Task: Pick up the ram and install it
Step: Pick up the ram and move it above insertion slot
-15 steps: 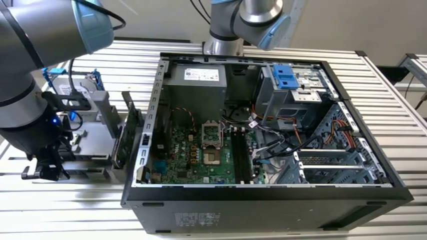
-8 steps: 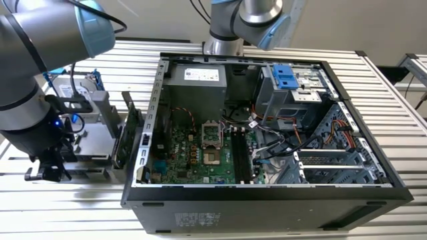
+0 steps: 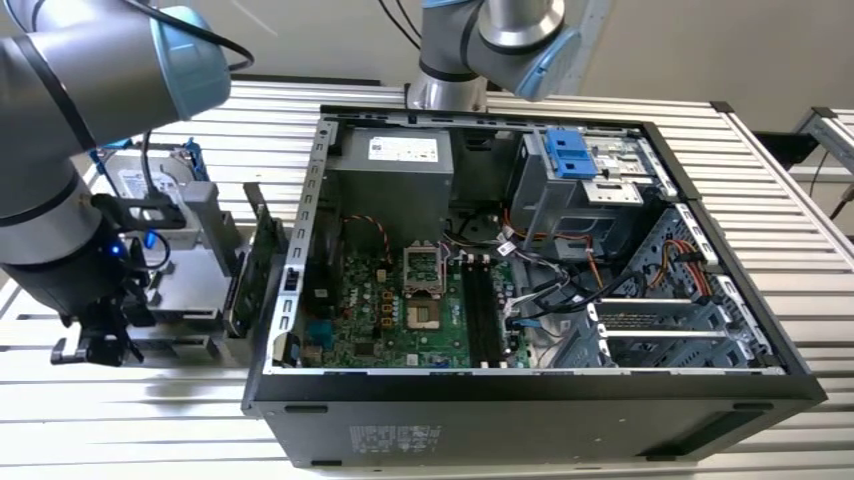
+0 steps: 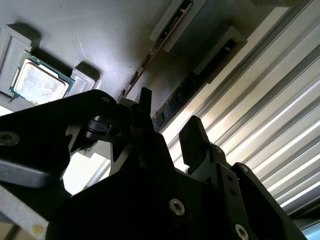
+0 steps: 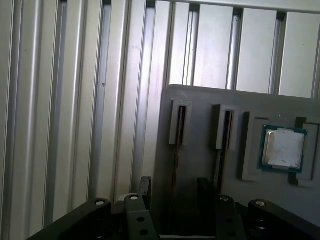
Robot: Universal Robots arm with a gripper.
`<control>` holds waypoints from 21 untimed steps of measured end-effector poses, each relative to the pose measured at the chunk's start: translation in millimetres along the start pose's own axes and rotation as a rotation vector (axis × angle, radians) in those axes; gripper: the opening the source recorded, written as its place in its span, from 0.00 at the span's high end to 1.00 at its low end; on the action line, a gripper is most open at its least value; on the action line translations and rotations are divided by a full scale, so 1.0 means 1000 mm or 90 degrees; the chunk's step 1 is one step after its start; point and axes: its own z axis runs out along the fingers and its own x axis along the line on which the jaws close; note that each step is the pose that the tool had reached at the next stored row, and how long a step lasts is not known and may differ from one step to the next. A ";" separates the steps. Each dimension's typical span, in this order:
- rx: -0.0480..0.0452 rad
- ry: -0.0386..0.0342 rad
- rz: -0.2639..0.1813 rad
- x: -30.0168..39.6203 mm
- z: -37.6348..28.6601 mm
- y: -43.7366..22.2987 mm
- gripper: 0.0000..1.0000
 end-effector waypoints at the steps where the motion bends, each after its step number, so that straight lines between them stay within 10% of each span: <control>1: 0.0000 0.0001 0.000 0.0001 0.0004 0.0001 0.00; 21: 0.0001 0.0002 0.000 0.0006 0.0029 0.0005 0.00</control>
